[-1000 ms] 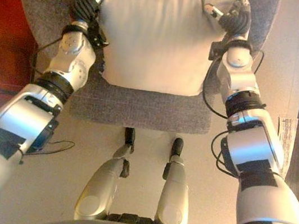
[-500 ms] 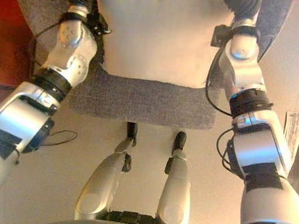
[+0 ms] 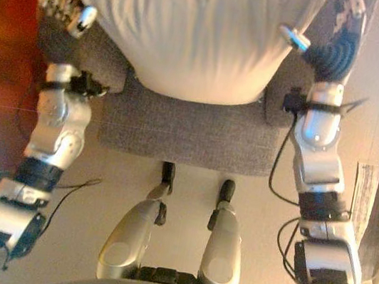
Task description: Pick up the cushion and take it to the sofa
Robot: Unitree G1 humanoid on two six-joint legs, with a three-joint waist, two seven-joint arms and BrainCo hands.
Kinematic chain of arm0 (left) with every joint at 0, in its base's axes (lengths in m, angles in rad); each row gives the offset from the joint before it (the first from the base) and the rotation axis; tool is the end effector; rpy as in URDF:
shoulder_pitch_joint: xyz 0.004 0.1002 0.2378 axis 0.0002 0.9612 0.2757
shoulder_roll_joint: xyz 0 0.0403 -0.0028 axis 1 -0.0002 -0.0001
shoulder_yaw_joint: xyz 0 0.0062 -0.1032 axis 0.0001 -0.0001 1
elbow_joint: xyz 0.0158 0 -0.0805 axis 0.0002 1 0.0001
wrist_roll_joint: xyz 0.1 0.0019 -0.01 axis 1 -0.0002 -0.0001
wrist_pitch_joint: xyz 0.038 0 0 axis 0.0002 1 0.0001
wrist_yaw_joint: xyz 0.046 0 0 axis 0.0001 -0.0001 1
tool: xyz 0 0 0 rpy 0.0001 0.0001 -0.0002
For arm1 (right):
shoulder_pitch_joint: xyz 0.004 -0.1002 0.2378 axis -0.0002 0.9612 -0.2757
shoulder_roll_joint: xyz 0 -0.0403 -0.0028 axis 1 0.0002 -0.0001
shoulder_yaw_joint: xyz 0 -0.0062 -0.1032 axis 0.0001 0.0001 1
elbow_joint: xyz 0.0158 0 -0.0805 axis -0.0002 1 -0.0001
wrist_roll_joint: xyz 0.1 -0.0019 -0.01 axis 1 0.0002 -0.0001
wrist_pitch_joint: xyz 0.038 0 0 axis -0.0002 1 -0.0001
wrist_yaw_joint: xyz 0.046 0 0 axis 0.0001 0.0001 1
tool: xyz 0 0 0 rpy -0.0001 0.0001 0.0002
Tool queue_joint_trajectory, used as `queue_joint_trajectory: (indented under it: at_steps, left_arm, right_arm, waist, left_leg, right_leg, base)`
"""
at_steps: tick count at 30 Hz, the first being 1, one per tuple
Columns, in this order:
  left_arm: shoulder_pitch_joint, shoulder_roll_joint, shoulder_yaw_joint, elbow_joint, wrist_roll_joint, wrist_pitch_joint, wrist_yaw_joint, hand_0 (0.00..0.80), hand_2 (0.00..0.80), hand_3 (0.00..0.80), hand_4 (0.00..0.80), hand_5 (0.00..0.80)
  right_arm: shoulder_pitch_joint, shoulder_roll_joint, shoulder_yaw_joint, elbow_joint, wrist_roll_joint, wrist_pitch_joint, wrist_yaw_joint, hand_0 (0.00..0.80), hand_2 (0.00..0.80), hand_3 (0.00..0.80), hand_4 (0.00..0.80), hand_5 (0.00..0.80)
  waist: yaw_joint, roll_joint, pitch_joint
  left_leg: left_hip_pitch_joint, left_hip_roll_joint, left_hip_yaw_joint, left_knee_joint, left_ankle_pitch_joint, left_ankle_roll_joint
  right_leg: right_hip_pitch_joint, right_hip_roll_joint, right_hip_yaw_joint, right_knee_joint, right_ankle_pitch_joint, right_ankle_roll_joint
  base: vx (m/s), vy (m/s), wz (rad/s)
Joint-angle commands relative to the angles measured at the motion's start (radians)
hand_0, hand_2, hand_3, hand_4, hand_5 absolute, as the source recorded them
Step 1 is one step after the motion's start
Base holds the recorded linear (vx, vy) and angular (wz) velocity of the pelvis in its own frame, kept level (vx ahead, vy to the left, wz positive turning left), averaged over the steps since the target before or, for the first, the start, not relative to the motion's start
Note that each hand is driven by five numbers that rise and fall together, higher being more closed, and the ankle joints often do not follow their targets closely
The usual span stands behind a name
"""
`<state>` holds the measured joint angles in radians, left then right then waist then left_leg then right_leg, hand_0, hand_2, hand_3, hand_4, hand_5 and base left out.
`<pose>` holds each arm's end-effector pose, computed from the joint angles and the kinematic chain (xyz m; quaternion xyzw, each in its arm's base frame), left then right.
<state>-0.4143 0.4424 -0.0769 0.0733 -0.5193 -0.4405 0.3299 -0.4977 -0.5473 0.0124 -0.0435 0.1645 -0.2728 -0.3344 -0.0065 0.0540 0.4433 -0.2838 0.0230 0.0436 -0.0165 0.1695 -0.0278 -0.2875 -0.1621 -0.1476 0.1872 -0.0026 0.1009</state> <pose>0.2640 0.1979 0.1567 -0.1049 -0.3452 0.0814 0.9291 0.2634 -0.2053 0.2025 -0.1124 -0.4136 -0.0912 0.8989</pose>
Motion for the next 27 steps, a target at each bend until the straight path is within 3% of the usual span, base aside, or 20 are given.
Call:
queue_joint_trajectory:
  at_steps: [1, 6, 11, 13, 19, 27]
  left_arm:
    - [0.088, 0.004, 0.035, -0.115, 0.078, -0.102, -0.057, 0.000, 0.000, 0.000, 0.000, 0.000]
    - [0.280, -0.042, 0.074, -0.129, 0.006, -0.062, -0.156, 0.000, 0.000, 0.000, 0.000, 0.000]
    - [0.438, -0.047, 0.081, -0.102, -0.041, 0.018, -0.207, 0.000, 0.000, 0.000, 0.000, 0.000]
    - [0.493, -0.053, 0.092, -0.093, -0.059, 0.043, -0.231, 0.000, 0.000, 0.000, 0.000, 0.000]
    - [0.473, -0.049, 0.052, -0.041, -0.119, 0.064, -0.265, 0.000, 0.000, 0.000, 0.000, 0.000]
    - [0.493, -0.067, 0.067, -0.029, -0.116, 0.149, -0.233, 0.000, 0.000, 0.000, 0.000, 0.000]
  right_arm:
    - [0.144, 0.014, -0.082, -0.089, -0.018, -0.092, 0.069, 0.000, 0.000, 0.000, 0.000, 0.000]
    - [0.366, 0.059, -0.139, -0.106, -0.006, -0.113, 0.136, 0.000, 0.000, 0.000, 0.000, 0.000]
    - [0.525, 0.134, -0.120, -0.100, 0.062, -0.039, 0.233, 0.000, 0.000, 0.000, 0.000, 0.000]
    - [0.584, 0.166, -0.118, -0.092, 0.081, -0.048, 0.249, 0.000, 0.000, 0.000, 0.000, 0.000]
    - [0.537, 0.143, -0.073, -0.043, 0.129, -0.068, 0.248, 0.000, 0.000, 0.000, 0.000, 0.000]
    - [0.564, 0.169, -0.104, -0.025, 0.129, -0.011, 0.224, 0.000, 0.000, 0.000, 0.000, 0.000]
  waist:
    - [0.012, -0.048, -0.238]
    - [0.012, -0.047, -0.319]
    - [0.003, -0.053, -0.354]
    - [0.000, -0.052, -0.361]
    - [0.013, -0.059, -0.373]
    - [0.013, -0.064, -0.408]
  left_leg:
    - [0.071, -0.035, 0.008, 0.085, -0.205, -0.018]
    - [0.188, -0.028, 0.018, 0.024, -0.201, -0.011]
    - [0.260, -0.018, 0.031, -0.002, -0.195, -0.003]
    - [0.284, -0.014, 0.023, -0.012, -0.190, 0.002]
    - [0.332, -0.014, -0.003, -0.023, -0.189, 0.007]
    - [0.366, -0.001, 0.013, -0.056, -0.182, -0.004]
  right_leg:
    - [0.073, -0.028, -0.015, -0.142, 0.036, 0.050]
    - [0.187, -0.013, -0.009, -0.190, 0.036, 0.048]
    - [0.244, 0.002, -0.005, -0.181, 0.027, 0.038]
    - [0.261, 0.018, 0.007, -0.155, 0.002, 0.025]
    - [0.330, 0.029, 0.007, -0.191, 0.013, 0.015]
    - [0.375, 0.045, 0.001, -0.234, 0.014, 0.008]
  base:
    - [0.134, 0.065, 0.05]
    - [0.096, 0.071, -0.01]
    - [-0.024, 0.028, -0.05]
    - [-0.057, -0.016, -0.10]
    - [-0.089, -0.063, -0.11]
    - [-0.021, -0.042, -0.02]
